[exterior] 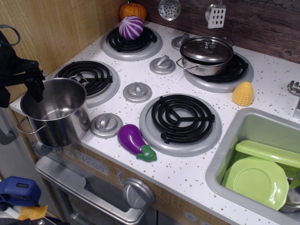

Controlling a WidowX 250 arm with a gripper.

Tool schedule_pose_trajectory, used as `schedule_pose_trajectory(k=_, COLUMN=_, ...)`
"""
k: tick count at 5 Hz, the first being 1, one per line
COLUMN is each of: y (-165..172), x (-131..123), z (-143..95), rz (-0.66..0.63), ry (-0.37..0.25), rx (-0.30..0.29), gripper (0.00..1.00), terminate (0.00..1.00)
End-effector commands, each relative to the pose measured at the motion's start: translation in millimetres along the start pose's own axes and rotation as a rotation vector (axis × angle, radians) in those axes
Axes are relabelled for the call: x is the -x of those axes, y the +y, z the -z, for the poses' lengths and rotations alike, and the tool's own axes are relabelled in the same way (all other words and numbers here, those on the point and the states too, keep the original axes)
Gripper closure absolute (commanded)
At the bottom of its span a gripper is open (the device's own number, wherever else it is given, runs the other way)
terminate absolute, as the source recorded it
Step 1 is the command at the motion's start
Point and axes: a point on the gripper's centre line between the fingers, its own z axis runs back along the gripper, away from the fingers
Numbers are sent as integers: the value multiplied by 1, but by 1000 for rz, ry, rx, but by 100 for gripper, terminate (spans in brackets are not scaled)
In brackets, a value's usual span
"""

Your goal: Put pot on stove which is near stove

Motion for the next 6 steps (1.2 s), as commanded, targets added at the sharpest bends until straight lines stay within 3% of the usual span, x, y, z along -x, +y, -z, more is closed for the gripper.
schedule_pose_trajectory(k=1, y=4, x=-1, z=0, rz=-9, ry=-24, rx=22, gripper=0, terminate=0)
schedule_pose_trajectory(k=2, y=5, x=1, z=4, rz=-44, ry=-35, rx=28, gripper=0, terminate=0)
schedule_pose_trajectory(k=3, y=7, x=2, z=10, rz=-93, ry=-15, rx=58, gripper=100, terminate=0)
schedule_pose_trajectory(k=4, y=6, x=5, z=9, rz=-147, ry=-36, rx=55, gripper=100, terminate=0)
schedule_pose_trajectory(k=6, y=-2, x=12, z=-3, rz=-271, ry=-166, rx=28, gripper=100, terminate=0)
